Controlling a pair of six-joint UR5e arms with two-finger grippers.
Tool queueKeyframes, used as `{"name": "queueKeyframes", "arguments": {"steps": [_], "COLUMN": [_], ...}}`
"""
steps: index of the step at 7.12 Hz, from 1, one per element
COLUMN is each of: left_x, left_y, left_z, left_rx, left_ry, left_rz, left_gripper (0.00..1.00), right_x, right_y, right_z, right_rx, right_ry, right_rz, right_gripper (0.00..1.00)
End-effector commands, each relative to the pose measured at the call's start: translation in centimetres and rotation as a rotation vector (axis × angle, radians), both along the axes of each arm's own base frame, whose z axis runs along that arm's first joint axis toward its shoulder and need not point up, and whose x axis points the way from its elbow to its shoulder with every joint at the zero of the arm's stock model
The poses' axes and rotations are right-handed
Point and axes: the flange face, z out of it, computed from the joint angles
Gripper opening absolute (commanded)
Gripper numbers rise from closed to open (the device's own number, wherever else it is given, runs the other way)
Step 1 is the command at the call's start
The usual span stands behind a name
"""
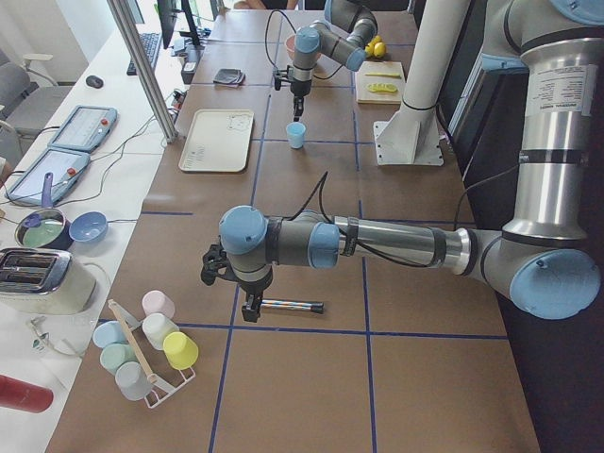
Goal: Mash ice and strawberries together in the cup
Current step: 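Open the right gripper to drop the ice cube into the cup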
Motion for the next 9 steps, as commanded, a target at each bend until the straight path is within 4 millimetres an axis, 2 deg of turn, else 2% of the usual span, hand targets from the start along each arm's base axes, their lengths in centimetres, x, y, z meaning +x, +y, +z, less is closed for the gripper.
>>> {"name": "queueKeyframes", "arguments": {"steps": [1,2,4,5,7,8,9], "left_x": [0.01,0.02,0.02,0.02,-0.06,0.01,-0.07], "left_y": [-0.01,-0.01,-0.08,-0.08,-0.07,-0.09,-0.08], "left_z": [-0.01,-0.02,-0.17,-0.24,-0.52,-0.60,-0.81], "left_rx": [0.000,0.000,0.003,0.004,0.008,0.010,0.014], "left_ry": [0.000,0.002,0.002,0.002,0.000,0.000,-0.002], "left_rz": [0.000,0.000,0.000,-0.001,-0.002,-0.001,-0.002], "left_gripper": [1.00,1.00,1.00,1.00,1.00,1.00,1.00], "right_x": [-0.74,-0.73,-0.71,-0.72,-0.66,-0.52,-0.51], "right_y": [-0.44,-0.45,-0.44,-0.44,-0.56,-0.74,-0.78], "right_z": [0.36,0.38,0.16,0.14,0.36,0.36,0.48], "right_rx": [-0.002,-0.003,-0.002,-0.001,-0.002,-0.002,0.002], "right_ry": [0.018,0.019,0.016,0.015,0.018,0.018,0.021], "right_rz": [0.004,0.006,0.006,0.006,0.009,0.012,0.014], "right_gripper": [0.00,0.02,0.27,0.28,0.46,0.62,0.84]}}
